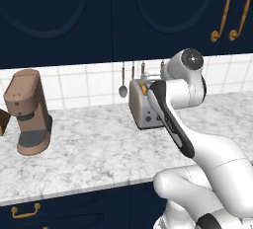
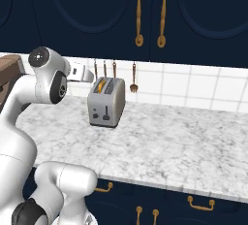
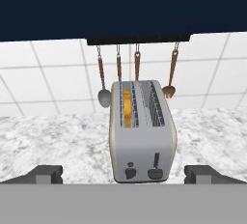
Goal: Start the toaster. Once the lever pops up, take the bread to the plate on the dining counter.
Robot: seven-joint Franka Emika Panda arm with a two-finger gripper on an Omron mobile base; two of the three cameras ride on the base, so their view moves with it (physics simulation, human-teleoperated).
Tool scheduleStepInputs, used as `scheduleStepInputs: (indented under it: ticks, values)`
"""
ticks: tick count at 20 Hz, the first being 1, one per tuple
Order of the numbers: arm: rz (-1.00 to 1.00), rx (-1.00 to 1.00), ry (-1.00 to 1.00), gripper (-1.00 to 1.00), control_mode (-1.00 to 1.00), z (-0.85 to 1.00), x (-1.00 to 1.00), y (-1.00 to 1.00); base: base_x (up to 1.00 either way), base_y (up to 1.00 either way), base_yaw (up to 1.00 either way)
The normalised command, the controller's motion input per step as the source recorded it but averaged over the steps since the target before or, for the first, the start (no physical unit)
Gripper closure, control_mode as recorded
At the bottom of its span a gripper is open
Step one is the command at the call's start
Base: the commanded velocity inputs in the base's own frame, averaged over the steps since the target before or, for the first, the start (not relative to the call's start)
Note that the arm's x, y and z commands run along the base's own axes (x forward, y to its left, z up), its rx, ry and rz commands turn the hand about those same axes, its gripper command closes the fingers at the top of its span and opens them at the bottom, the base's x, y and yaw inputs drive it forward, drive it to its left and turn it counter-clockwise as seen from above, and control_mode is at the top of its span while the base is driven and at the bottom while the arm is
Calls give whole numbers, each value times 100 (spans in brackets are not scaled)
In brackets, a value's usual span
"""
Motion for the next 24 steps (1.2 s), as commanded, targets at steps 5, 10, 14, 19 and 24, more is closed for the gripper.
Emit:
scheduleStepInputs:
  ticks: [5, 10, 14, 19, 24]
  values:
    - [0, 0, 0, -100, -100, 0, 0, 0, 0, 0, 0]
    - [0, 0, 0, -100, -100, 0, 0, 0, 0, 0, 0]
    - [0, 0, 0, -100, -100, 0, 0, 0, 0, 0, 0]
    - [0, 0, 0, -100, -100, 0, 0, 0, 0, 0, 0]
    - [0, 0, 0, -100, -100, 0, 0, 0, 0, 0, 0]
